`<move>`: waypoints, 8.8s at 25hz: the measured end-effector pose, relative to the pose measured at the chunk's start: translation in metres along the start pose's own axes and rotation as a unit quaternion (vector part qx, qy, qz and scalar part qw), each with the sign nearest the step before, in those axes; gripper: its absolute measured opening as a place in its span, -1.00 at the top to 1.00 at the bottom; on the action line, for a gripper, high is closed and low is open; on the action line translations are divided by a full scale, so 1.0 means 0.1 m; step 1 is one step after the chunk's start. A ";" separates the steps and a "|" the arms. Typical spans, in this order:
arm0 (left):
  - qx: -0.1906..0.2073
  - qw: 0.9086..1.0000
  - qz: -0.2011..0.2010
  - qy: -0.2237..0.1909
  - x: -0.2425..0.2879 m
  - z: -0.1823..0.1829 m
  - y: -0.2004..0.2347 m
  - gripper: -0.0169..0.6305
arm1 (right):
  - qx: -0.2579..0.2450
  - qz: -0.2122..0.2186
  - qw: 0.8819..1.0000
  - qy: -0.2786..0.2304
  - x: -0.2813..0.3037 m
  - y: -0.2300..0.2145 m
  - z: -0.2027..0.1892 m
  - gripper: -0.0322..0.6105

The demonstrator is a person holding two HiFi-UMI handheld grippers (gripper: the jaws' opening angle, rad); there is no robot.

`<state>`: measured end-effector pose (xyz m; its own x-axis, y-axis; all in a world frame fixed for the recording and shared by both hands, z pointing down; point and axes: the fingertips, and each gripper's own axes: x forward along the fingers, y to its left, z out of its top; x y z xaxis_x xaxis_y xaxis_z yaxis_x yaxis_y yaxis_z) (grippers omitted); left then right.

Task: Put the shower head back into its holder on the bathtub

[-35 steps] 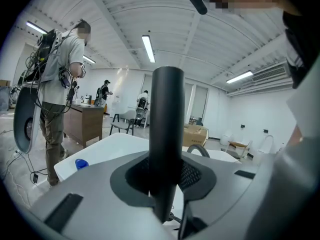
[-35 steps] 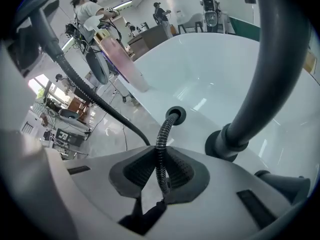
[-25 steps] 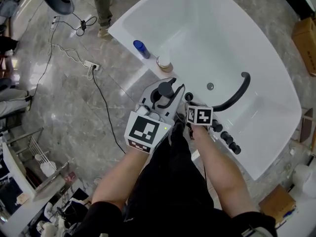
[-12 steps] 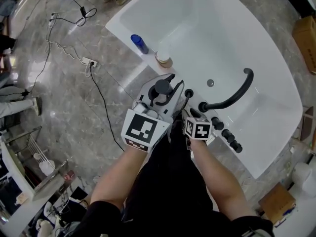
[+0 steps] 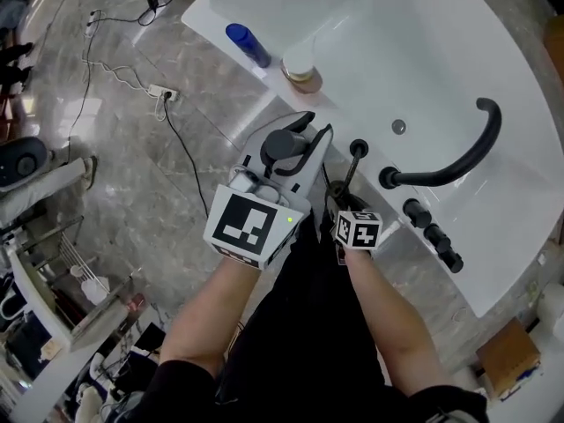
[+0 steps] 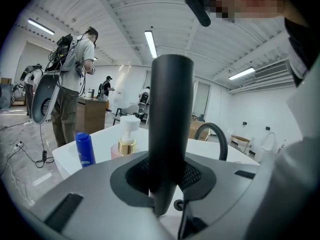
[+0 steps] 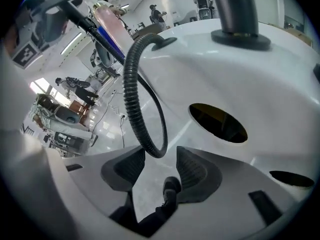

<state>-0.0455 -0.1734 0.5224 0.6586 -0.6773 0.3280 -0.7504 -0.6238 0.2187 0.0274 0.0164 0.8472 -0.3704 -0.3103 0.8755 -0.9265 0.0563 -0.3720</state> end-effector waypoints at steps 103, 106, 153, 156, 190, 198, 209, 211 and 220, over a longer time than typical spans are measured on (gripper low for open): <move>0.074 0.995 -0.058 -0.034 -0.56 2.26 -1.45 0.62 | -0.099 0.018 0.932 -0.349 -4.79 0.46 2.73 0.86; 0.060 0.996 -0.058 -0.022 -0.46 2.02 -1.38 0.62 | -0.114 0.021 0.934 -0.337 -4.68 0.52 2.70 0.86; 0.068 0.991 -0.062 0.093 1.09 -1.03 -1.04 0.60 | -0.101 0.070 0.947 -0.296 -3.27 -0.19 1.72 0.86; 0.076 0.990 -0.075 0.092 1.11 -1.00 -1.10 0.55 | -0.097 0.073 0.948 -0.293 -3.25 -0.18 1.71 0.86; 0.067 0.995 -0.076 -0.008 -1.12 1.58 -1.41 0.47 | -0.126 0.037 0.896 -0.425 -5.33 1.19 2.40 0.81; 0.084 0.995 -0.035 -0.048 -1.60 2.20 -1.44 0.53 | -0.155 0.087 0.879 -0.442 -5.74 1.64 2.48 0.85; 0.069 0.994 0.021 -0.080 -1.69 2.70 -1.95 0.65 | -0.230 0.112 0.850 -0.461 -6.53 1.24 2.49 0.86; 0.067 0.994 0.030 -0.085 -1.67 2.75 -2.02 0.68 | -0.234 0.115 0.845 -0.467 -6.62 1.12 2.48 0.86; 0.078 0.989 0.070 -0.107 -1.60 3.02 -2.04 0.82 | -0.232 0.044 0.827 -0.510 -6.94 0.63 2.57 0.87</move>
<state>0.0193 -0.0556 0.1482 0.5590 -0.8173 0.1398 -0.8277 -0.5601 0.0353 0.2427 -0.0082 0.1368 -0.4082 -0.9117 0.0470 -0.9123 0.4057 -0.0553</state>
